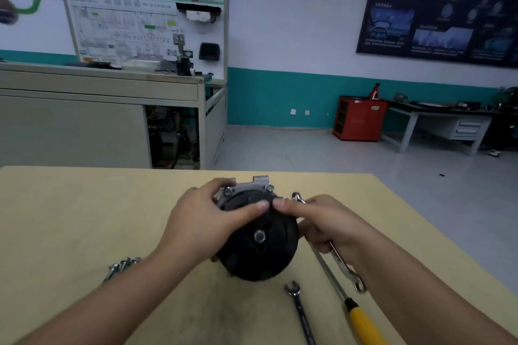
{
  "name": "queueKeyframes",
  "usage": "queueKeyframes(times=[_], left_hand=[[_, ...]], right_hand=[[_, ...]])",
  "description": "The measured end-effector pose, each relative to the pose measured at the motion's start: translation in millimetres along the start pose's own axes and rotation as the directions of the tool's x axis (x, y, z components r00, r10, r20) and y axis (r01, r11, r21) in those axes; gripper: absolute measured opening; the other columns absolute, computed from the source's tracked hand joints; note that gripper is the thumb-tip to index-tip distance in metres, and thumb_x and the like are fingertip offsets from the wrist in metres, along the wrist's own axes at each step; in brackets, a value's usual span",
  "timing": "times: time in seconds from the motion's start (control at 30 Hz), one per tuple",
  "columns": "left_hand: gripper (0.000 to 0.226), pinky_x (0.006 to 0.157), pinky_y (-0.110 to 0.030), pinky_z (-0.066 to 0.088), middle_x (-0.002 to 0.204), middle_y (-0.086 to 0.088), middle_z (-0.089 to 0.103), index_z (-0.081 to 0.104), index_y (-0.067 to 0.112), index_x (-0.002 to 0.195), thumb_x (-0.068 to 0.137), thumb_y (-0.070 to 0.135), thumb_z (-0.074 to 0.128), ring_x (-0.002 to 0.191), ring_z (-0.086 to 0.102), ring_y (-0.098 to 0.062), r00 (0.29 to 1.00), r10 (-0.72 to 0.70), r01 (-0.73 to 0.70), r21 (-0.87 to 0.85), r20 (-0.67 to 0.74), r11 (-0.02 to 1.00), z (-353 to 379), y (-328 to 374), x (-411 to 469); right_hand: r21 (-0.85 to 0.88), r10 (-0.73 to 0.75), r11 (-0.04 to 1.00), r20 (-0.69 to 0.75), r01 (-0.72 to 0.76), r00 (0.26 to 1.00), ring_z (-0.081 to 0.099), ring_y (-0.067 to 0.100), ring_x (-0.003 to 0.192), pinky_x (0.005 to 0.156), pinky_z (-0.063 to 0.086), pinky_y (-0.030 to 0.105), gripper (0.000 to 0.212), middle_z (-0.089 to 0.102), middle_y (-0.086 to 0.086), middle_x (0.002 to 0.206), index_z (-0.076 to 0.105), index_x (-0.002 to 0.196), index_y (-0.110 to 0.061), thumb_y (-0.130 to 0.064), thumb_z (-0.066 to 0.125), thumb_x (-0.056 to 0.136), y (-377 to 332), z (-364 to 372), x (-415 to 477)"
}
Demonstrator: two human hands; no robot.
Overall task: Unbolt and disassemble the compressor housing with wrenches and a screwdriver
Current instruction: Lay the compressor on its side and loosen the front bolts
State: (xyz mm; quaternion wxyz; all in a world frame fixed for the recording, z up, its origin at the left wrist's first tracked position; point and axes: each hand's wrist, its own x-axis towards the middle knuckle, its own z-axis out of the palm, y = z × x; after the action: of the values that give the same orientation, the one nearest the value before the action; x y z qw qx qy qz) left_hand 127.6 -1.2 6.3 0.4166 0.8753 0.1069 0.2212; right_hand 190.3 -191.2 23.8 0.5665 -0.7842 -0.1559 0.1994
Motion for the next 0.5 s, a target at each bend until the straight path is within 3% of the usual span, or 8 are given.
queueKeyframes(times=[0.1, 0.17, 0.3, 0.37, 0.5], left_hand=[[0.092, 0.084, -0.030, 0.049, 0.119, 0.002, 0.064, 0.059, 0.034, 0.121, 0.047, 0.088, 0.057, 0.107, 0.060, -0.020, 0.992, -0.092, 0.083, 0.095, 0.083, 0.992, -6.0, 19.6, 29.0], [0.091, 0.089, -0.038, 0.052, 0.122, -0.004, 0.063, 0.060, 0.027, 0.124, 0.055, 0.085, 0.057, 0.107, 0.060, -0.026, 0.969, -0.148, 0.122, 0.140, 0.198, 0.983, -9.4, 30.7, 51.5], [0.096, 0.073, -0.037, 0.053, 0.110, -0.011, 0.064, 0.060, 0.014, 0.119, 0.054, 0.084, 0.059, 0.087, 0.061, -0.030, 0.898, -0.298, 0.276, 0.113, 0.323, 0.954, -14.9, 39.0, 84.5], [0.094, 0.071, -0.037, 0.051, 0.104, -0.011, 0.061, 0.057, 0.011, 0.118, 0.057, 0.083, 0.058, 0.080, 0.059, -0.030, 0.876, -0.365, 0.350, 0.105, 0.317, 0.931, -14.8, 35.4, 95.1], [0.090, 0.060, -0.033, 0.047, 0.103, -0.012, 0.055, 0.052, 0.014, 0.114, 0.058, 0.085, 0.055, 0.079, 0.056, -0.029, 0.826, -0.457, 0.449, 0.106, 0.330, 0.887, -21.4, 24.4, 111.0]], right_hand=[[0.026, 0.043, 0.999, -0.039, -0.042, 0.998, 0.022, 0.006, 0.031, 0.033, 0.019, 0.015, 0.071, 0.069, 0.017, 0.075, 0.066, 0.089, -0.005, -0.062, 0.073, 0.047, -16.7, -8.5, 18.4], [0.062, 0.067, 0.996, -0.046, -0.064, 0.997, 0.022, 0.005, 0.031, 0.031, 0.020, 0.015, 0.062, 0.070, 0.013, 0.078, 0.065, 0.093, -0.006, -0.056, 0.073, 0.059, -22.1, -15.3, 29.7], [0.223, 0.107, 0.970, -0.058, -0.092, 0.993, 0.020, 0.005, 0.028, 0.029, 0.019, 0.013, 0.031, 0.070, 0.011, 0.069, 0.061, 0.086, -0.008, -0.038, 0.063, 0.086, -22.1, -22.9, 49.8], [0.301, 0.143, 0.946, -0.039, -0.125, 0.989, 0.019, 0.004, 0.027, 0.028, 0.019, 0.013, 0.030, 0.070, 0.014, 0.067, 0.058, 0.086, -0.005, -0.034, 0.055, 0.092, -21.5, -24.8, 57.3], [0.317, 0.150, 0.934, 0.066, -0.164, 0.986, 0.020, 0.003, 0.025, 0.027, 0.021, 0.013, 0.033, 0.071, 0.026, 0.091, 0.058, 0.091, -0.001, -0.032, 0.046, 0.095, -25.4, -16.1, 63.9]])
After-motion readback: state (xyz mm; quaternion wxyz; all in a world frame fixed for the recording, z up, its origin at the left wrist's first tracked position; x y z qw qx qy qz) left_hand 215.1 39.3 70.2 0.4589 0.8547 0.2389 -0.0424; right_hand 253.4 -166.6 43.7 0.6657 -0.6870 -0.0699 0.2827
